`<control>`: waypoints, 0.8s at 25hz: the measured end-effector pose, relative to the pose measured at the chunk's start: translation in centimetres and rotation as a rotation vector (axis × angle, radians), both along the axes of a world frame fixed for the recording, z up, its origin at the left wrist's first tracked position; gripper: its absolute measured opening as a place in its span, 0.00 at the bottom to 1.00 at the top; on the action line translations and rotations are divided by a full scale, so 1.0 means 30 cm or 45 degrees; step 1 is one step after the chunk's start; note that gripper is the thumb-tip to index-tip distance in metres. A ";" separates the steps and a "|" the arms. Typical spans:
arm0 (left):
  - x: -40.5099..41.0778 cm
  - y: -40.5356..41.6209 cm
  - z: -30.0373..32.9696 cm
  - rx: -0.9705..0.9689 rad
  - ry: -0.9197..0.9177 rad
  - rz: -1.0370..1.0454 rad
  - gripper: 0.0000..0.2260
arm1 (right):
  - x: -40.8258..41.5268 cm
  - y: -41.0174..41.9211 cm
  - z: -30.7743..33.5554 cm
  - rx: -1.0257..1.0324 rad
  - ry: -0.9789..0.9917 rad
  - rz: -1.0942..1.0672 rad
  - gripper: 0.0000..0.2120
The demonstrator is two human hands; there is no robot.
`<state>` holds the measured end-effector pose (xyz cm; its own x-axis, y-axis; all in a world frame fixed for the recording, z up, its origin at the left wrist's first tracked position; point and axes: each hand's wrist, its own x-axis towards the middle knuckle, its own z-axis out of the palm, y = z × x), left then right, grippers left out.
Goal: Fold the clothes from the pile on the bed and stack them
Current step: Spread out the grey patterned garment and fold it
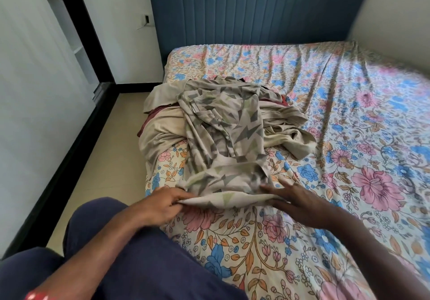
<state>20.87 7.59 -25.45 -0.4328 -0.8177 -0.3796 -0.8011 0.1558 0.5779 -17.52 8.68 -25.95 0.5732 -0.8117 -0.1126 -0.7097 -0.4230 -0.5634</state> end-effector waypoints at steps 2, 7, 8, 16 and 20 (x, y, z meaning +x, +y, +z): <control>0.031 -0.013 0.100 0.290 0.152 -0.068 0.14 | 0.002 0.025 0.101 0.213 -0.241 -0.015 0.32; 0.012 -0.054 0.266 0.789 0.262 -0.467 0.15 | -0.034 0.070 0.281 0.664 -0.299 0.122 0.21; 0.018 -0.074 0.272 0.800 0.286 -0.465 0.16 | -0.034 0.067 0.298 0.683 -0.302 0.102 0.19; 0.056 -0.377 0.378 0.633 0.539 -0.120 0.10 | 0.077 -0.199 0.321 0.451 -1.008 -0.369 0.12; -0.030 -0.599 0.321 0.121 0.256 0.146 0.09 | 0.130 -0.454 0.226 0.199 -0.802 -0.688 0.16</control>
